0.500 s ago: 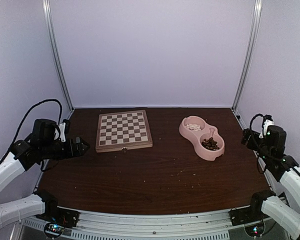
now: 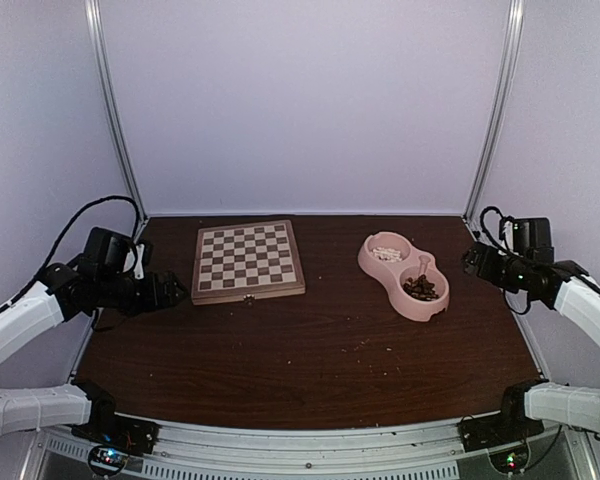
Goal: Set up the chess pieces on the board
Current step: Move the chessboard to the center of the board.
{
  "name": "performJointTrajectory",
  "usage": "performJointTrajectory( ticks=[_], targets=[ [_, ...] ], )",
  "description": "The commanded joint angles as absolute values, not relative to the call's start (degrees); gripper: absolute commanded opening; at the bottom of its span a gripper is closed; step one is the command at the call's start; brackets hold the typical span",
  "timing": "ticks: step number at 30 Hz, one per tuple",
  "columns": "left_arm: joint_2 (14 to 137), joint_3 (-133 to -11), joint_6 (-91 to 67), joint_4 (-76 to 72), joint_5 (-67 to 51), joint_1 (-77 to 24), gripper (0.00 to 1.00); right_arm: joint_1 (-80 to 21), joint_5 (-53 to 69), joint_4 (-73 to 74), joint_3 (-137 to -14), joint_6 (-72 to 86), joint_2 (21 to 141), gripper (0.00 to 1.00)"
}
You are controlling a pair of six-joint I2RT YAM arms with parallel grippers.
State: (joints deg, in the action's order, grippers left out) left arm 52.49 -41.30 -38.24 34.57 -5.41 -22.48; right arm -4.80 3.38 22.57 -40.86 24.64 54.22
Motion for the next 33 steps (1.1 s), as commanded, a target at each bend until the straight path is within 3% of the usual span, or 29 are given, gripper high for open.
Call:
performJointTrajectory(
  ticks=[1, 17, 20, 27, 33],
  targets=[
    [55.99, -43.89, -37.86, 32.91, -7.78, -20.44, 0.98, -6.4, 16.3, 19.38, -40.99, 25.23, 54.73, 1.0],
    [70.5, -48.59, -36.51, 24.99, -13.84, -14.35, 0.98, -32.05, 14.84, 2.78, -51.88, 33.04, 79.56, 0.99],
    [72.73, -49.39, -36.14, 24.83, -13.68, -14.09, 0.98, -34.1, 15.88, -1.67, -55.16, 35.27, 86.61, 0.94],
    [78.48, -50.37, -35.96, 23.36, -14.67, -12.78, 0.9, -35.63, 21.35, -8.01, -65.09, 39.48, 102.9, 0.73],
    [82.36, -50.56, -35.38, 20.38, -13.69, -12.57, 0.87, -37.48, 21.76, -8.94, -72.37, 41.82, 112.87, 0.72]
  ],
)
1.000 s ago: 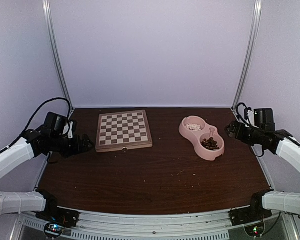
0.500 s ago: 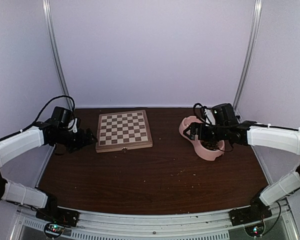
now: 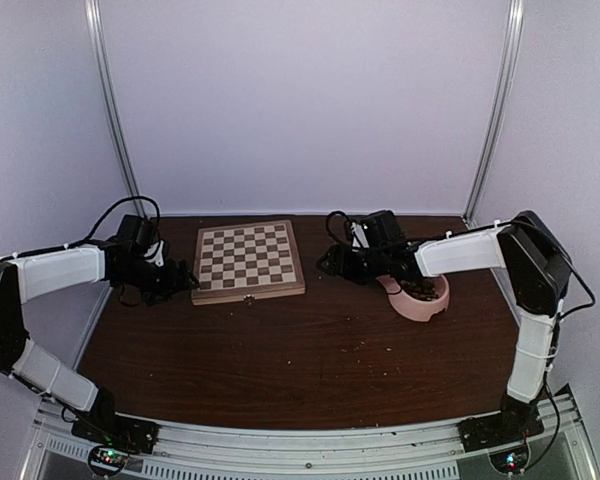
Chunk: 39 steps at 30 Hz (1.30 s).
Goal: Set up the chess pieces on the board
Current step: Move the chessboard to the center of the board.
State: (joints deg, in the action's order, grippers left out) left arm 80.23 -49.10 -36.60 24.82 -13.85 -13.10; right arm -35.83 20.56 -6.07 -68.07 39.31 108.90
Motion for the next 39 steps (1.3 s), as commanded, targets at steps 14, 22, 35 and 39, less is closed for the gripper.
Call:
performJointTrajectory(
  ticks=[14, 22, 35, 39],
  targets=[
    [95.32, -56.67, -35.19, 17.72, -13.5, -12.14, 0.68, -39.98, 17.16, -10.43, -80.87, 47.55, 124.19, 0.68],
    [98.68, -57.4, -37.11, 15.07, -13.05, -11.0, 0.72, -41.15, 16.26, -8.29, -85.03, 47.11, 127.86, 0.65],
    [105.53, -59.6, -37.71, 12.6, -19.39, -10.46, 0.72, -42.69, 13.73, -4.41, -89.82, 46.44, 131.66, 0.66],
    [105.79, -58.88, -37.91, 11.87, -19.58, -10.46, 0.7, -43.12, 12.47, -1.64, -92.18, 45.39, 132.77, 0.66]
  ],
)
